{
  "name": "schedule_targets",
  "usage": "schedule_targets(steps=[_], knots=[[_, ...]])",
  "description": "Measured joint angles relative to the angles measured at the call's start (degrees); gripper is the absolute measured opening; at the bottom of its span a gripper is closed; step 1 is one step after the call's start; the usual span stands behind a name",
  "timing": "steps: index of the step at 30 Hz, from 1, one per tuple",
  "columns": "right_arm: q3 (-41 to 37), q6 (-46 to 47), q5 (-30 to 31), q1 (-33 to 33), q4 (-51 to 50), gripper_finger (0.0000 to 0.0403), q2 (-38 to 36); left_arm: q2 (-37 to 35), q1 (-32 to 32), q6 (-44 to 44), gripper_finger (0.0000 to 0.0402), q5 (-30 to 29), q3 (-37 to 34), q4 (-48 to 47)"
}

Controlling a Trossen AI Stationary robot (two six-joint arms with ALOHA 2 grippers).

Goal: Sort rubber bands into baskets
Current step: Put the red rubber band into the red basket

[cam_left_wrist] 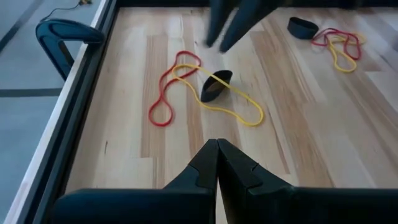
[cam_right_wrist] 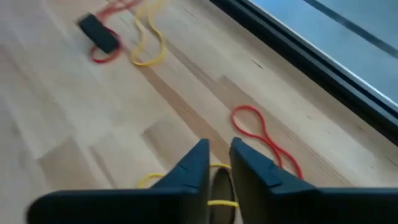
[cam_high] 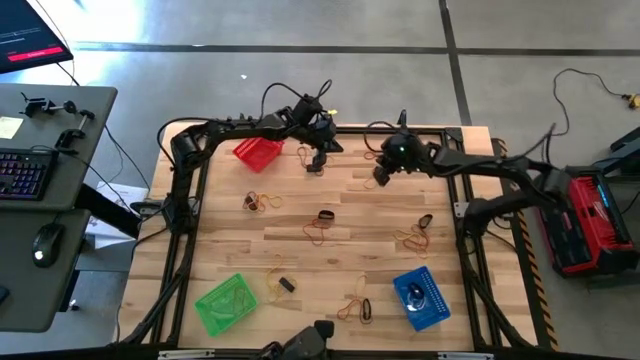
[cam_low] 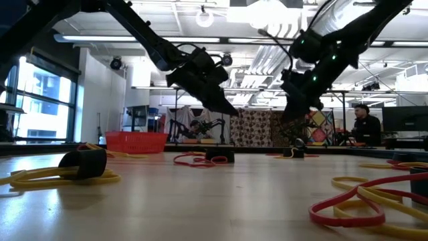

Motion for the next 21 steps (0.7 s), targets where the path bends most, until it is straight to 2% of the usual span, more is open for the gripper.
schedule_targets(steps=[6,15,21], knots=[[3.23,-2.46,-1.04,-3.81,-1.18,0.0118,6.81,-0.12,0.02,0.38,0.0000,0.04,0.02,-0.34],[18.20,-9.52,-1.02,-7.95,-15.51,0.0124,20.42,-0.12,0.02,0.82,0.0000,0.44,0.02,-1.79],[23.38,-12.83,-2.83,-10.12,-21.04,0.0124,26.42,-0.12,0.00,0.54,0.0000,0.46,0.02,-1.79]])
